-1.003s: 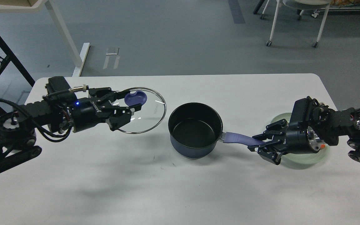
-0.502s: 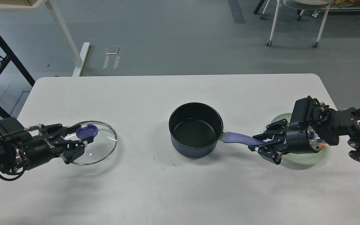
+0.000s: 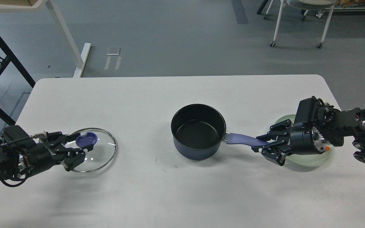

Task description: Open pot lid

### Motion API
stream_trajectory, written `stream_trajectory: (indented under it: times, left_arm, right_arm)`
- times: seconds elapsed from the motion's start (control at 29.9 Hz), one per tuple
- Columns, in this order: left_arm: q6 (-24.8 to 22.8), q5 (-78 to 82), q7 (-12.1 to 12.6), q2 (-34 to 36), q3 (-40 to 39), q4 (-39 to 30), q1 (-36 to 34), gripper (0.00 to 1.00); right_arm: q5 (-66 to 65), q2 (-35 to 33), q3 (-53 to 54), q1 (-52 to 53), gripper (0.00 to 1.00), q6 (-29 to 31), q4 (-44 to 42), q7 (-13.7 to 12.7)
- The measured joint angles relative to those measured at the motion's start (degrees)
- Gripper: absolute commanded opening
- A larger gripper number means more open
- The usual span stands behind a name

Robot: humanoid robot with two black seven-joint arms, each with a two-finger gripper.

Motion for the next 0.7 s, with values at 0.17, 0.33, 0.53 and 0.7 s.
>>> stream_trajectory:
  times: [0.17,0.33,0.53,0.7]
  left_arm:
    - [0.00,-0.58,-0.05,-0.03,-0.04,0.00,-0.16,0.89]
    - [-0.49,-1.85,-1.41,0.15,-0.33,-0.04,-1.46,0.93]
    - [-2.53,-16.67,-1.58,0.16,-0.64,-0.04,-7.86,0.99]
    - [-5.63,-36.41,-1.56,-1.42,-1.08,1.77,-13.55,0.99]
  right_arm:
    - [0.00,-0.30,0.00,0.01,0.29,-0.02,0.04,0.00]
    - [0.08,-0.52,0.02,0.04,0.54,-0.09,0.07,0.00]
    - [0.91,-1.29,0.74,0.44,0.86,-0.35,1.51,-0.01]
    - [1.94,-2.00,0.90,0.89,0.97,-0.36,2.47,-0.01]
